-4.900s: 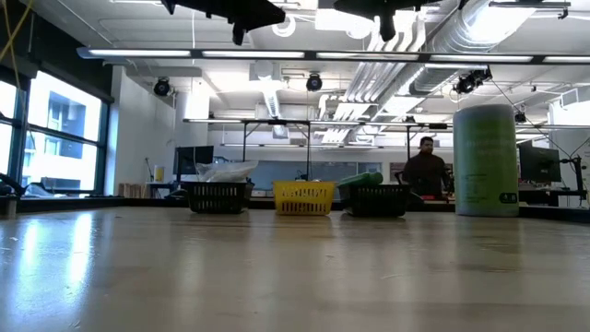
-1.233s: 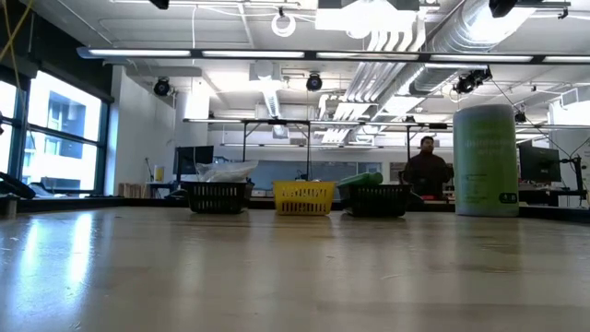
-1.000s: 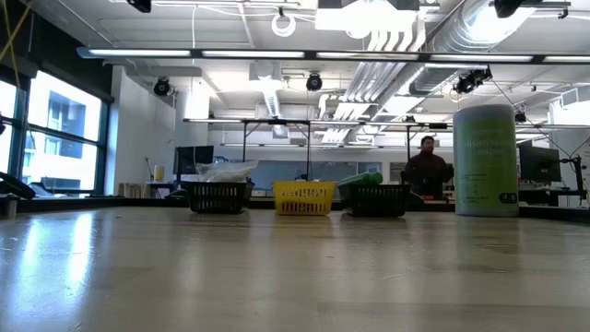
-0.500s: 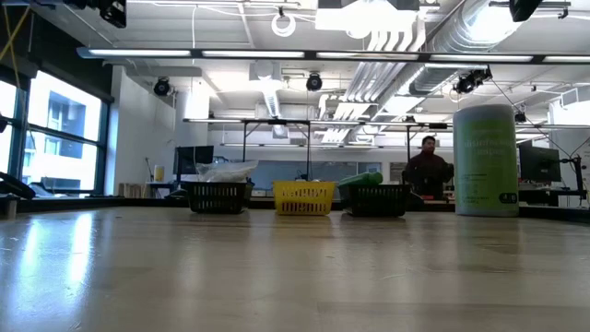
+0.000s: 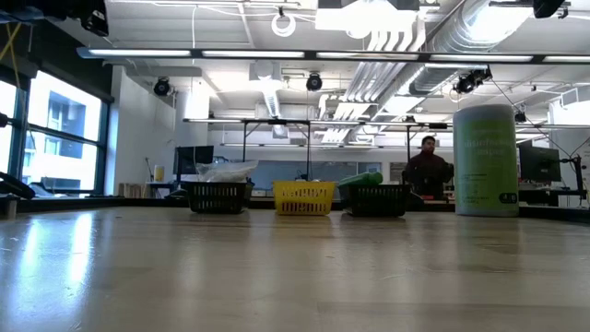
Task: Pick & Place Travel size toiletries
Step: Return to Home Position
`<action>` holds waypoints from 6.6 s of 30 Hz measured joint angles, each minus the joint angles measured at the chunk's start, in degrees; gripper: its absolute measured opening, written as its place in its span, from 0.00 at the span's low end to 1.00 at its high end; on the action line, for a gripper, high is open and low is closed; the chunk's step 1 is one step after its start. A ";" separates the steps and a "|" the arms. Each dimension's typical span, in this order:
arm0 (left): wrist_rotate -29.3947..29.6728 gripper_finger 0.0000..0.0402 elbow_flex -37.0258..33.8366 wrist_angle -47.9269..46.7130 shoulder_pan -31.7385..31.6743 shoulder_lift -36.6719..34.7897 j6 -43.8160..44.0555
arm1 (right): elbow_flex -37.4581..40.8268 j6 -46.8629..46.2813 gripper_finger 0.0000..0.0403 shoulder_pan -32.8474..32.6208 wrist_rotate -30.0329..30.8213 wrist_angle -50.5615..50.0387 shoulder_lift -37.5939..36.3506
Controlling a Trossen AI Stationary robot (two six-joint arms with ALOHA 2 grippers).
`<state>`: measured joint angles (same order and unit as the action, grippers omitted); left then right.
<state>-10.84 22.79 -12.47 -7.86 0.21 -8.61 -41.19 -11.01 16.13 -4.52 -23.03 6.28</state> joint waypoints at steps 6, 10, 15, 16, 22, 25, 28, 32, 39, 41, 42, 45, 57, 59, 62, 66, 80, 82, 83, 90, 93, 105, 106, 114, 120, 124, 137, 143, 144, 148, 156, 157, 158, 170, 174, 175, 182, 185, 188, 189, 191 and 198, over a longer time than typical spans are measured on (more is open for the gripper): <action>0.35 0.00 -1.11 0.06 0.00 0.09 -0.02 | 0.00 -1.20 0.01 -0.01 0.12 -0.25 -1.28; 3.50 0.00 -2.82 -3.06 0.02 0.20 -0.13 | 0.00 -1.19 0.01 0.00 0.12 -1.24 -1.35; 4.65 0.00 -5.70 -3.28 0.00 0.11 0.35 | 0.00 -0.99 0.01 -0.01 0.49 -2.03 -1.35; 4.79 0.00 -6.70 -2.97 0.00 0.16 0.55 | 0.00 -1.17 0.01 0.01 1.11 -2.09 -1.35; 4.80 0.00 -12.54 6.57 0.00 0.13 -1.24 | 0.00 -1.79 0.01 0.00 2.06 -2.47 -1.35; 4.77 0.00 -15.82 9.74 0.00 0.17 -1.68 | 0.00 -1.83 0.01 0.00 2.06 -2.53 -1.35; 4.77 0.00 -18.51 12.90 0.00 0.15 -1.46 | 0.00 -1.83 0.01 -0.01 2.06 -2.53 -1.35; 5.29 0.00 -21.62 15.34 0.01 0.30 -0.06 | 0.00 -1.83 0.01 -0.01 2.06 -2.53 -1.33; 7.99 0.00 -21.91 13.53 0.00 0.18 1.01 | 0.00 -1.35 0.01 -0.01 2.06 -2.46 -1.33; 8.68 0.00 -21.95 13.62 0.00 0.11 1.01 | 0.00 -1.31 0.01 -0.01 2.06 -1.45 -1.33; 8.75 0.00 -21.95 13.45 0.00 0.19 1.05 | 0.00 -1.27 0.01 -0.01 2.06 -0.63 -1.33; 8.73 0.00 -21.99 13.33 0.00 0.43 1.40 | 1.65 -1.12 0.01 0.01 1.62 4.23 -0.99; 8.86 0.00 -22.11 13.35 0.00 0.39 1.38 | 8.35 -0.90 0.01 -0.01 0.36 7.25 -5.72; 8.86 0.00 -22.12 13.35 0.00 0.39 1.38 | 9.26 -0.79 0.01 -0.01 2.65 8.21 -5.53; 8.88 0.00 -22.12 13.35 0.00 0.39 1.39 | 12.90 -0.78 0.01 -0.01 3.75 10.12 -5.69; 8.88 0.00 -22.15 13.33 0.00 0.39 1.40 | 18.85 -0.79 0.01 -0.01 2.68 17.18 -5.80; 8.88 0.00 -22.15 13.33 0.00 0.39 1.40 | 35.51 -1.20 0.01 -0.01 2.82 32.99 -5.88; 8.88 0.00 -22.15 13.33 0.00 0.39 1.40 | 36.76 -1.20 0.01 0.01 2.76 34.60 -5.88; 8.88 0.00 -22.15 13.33 0.00 0.39 1.40 | 37.58 -1.18 0.01 -0.01 2.78 34.78 -5.86; 8.88 0.00 -22.17 13.31 0.00 0.41 1.41 | 40.59 -0.88 0.01 -0.01 3.02 35.21 -5.56; 8.91 0.00 -22.17 13.31 0.00 0.41 1.43 | 40.61 0.50 0.01 0.01 3.09 34.37 -5.55; 8.89 0.00 -22.17 13.31 0.00 0.41 1.43 | 40.65 3.55 0.01 0.01 6.22 24.87 -4.97; 8.90 0.00 -22.17 13.31 0.00 0.41 1.43 | 40.67 3.65 0.01 0.00 5.47 24.75 -4.84; 8.91 0.00 -22.17 13.31 0.00 0.41 1.43 | 40.72 3.72 0.01 -0.01 3.90 24.59 -4.87; 8.90 0.00 -22.17 13.31 0.00 0.41 1.43 | 40.76 3.72 0.01 -0.01 3.82 24.59 -4.87; 8.91 0.00 -22.17 13.31 0.00 0.41 1.43 | 40.76 3.72 0.01 0.00 3.76 24.57 -4.87; 8.90 0.00 -22.17 13.31 0.00 0.41 1.43 | 40.83 3.72 0.01 -0.01 3.72 24.55 -4.85; 8.90 0.00 -22.17 13.31 0.00 0.41 1.43 | 40.83 3.72 0.01 0.01 3.72 24.55 -4.85; 8.91 0.00 -22.17 13.31 0.00 0.41 1.43 | 40.83 3.73 0.01 0.00 3.72 24.55 -4.85; 8.89 0.00 -22.17 13.31 0.00 0.41 1.43 | 40.83 3.72 0.01 0.00 3.72 24.55 -4.85; 8.91 0.00 -22.17 13.31 0.00 0.41 1.43 | 40.83 3.74 0.01 0.01 3.72 24.55 -4.85; 8.91 0.00 -22.17 13.31 0.00 0.41 1.43 | 40.83 3.74 0.01 0.00 3.71 24.54 -4.85; 8.91 0.00 -22.17 13.31 0.00 0.41 1.43 | 40.83 3.72 0.01 0.01 3.72 24.55 -4.85; 8.91 0.00 -22.17 13.33 0.00 0.41 1.43 | 40.83 3.74 0.01 -0.01 3.70 24.53 -4.85; 8.91 0.00 -22.17 13.33 0.00 0.41 1.43 | 40.83 3.74 0.01 -0.01 3.70 24.53 -4.85; 8.91 0.00 -22.17 13.33 0.01 0.41 1.43 | 40.83 3.74 0.01 -0.01 3.70 24.53 -4.85; 8.89 0.00 -22.17 13.33 0.00 0.41 1.42 | 40.83 3.73 0.01 0.00 3.70 24.53 -4.85; 8.89 0.00 -22.17 13.32 0.01 0.41 1.43 | 40.83 3.74 0.01 -0.01 3.70 24.53 -4.85; 8.88 0.00 -22.17 13.33 0.00 0.41 1.43 | 40.85 3.74 0.01 0.01 3.70 24.53 -4.85; 8.91 0.00 -22.17 13.31 0.00 0.40 1.42 | 40.83 3.74 0.01 -0.01 3.70 24.53 -4.85; 8.88 0.00 -22.17 13.32 0.01 0.40 1.43 | 40.83 3.74 0.01 0.00 3.70 24.53 -4.84; 8.89 0.00 -22.17 13.32 0.01 0.40 1.43 | 40.83 3.72 0.01 0.00 3.72 24.53 -4.85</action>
<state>-1.95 0.62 0.85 -7.84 0.61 -7.18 -0.36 -7.29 16.13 -0.81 1.50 1.43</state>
